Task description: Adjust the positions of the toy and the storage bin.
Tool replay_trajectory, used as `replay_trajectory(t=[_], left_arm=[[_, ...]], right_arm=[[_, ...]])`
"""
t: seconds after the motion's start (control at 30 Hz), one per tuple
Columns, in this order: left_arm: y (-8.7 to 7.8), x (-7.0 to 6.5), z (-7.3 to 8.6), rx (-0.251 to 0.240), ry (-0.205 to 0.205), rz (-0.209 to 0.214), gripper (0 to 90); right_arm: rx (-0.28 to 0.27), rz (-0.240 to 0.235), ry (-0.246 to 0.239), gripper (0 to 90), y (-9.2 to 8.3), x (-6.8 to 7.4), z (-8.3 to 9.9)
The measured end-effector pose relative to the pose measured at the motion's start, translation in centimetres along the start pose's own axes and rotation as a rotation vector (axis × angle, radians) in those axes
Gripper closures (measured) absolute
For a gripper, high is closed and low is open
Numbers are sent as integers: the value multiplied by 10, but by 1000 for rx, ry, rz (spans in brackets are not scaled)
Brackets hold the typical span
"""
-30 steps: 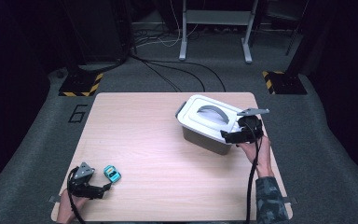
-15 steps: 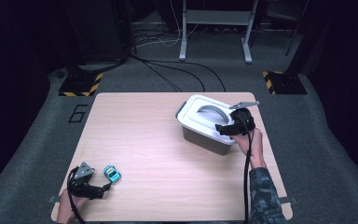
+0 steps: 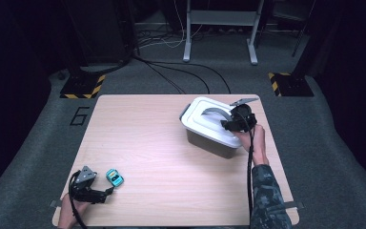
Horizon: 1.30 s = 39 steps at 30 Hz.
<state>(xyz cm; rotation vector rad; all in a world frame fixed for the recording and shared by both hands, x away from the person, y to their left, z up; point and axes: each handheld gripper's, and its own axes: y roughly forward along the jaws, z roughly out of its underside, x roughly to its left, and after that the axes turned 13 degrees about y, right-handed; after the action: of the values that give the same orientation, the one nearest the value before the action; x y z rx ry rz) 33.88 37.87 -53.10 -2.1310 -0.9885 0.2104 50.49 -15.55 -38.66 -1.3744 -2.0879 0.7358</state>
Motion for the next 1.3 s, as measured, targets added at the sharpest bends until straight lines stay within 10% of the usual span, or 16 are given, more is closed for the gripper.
replay_trajectory(t=[0.93, 1.3], left_arm=[[0, -1, 0, 0, -4, -1, 13], [0, 0, 0, -3, 2, -4, 15]], right_arm=[[37, -1, 71, 642, -20, 14, 17], [16, -10, -84, 600, -14, 17, 13]])
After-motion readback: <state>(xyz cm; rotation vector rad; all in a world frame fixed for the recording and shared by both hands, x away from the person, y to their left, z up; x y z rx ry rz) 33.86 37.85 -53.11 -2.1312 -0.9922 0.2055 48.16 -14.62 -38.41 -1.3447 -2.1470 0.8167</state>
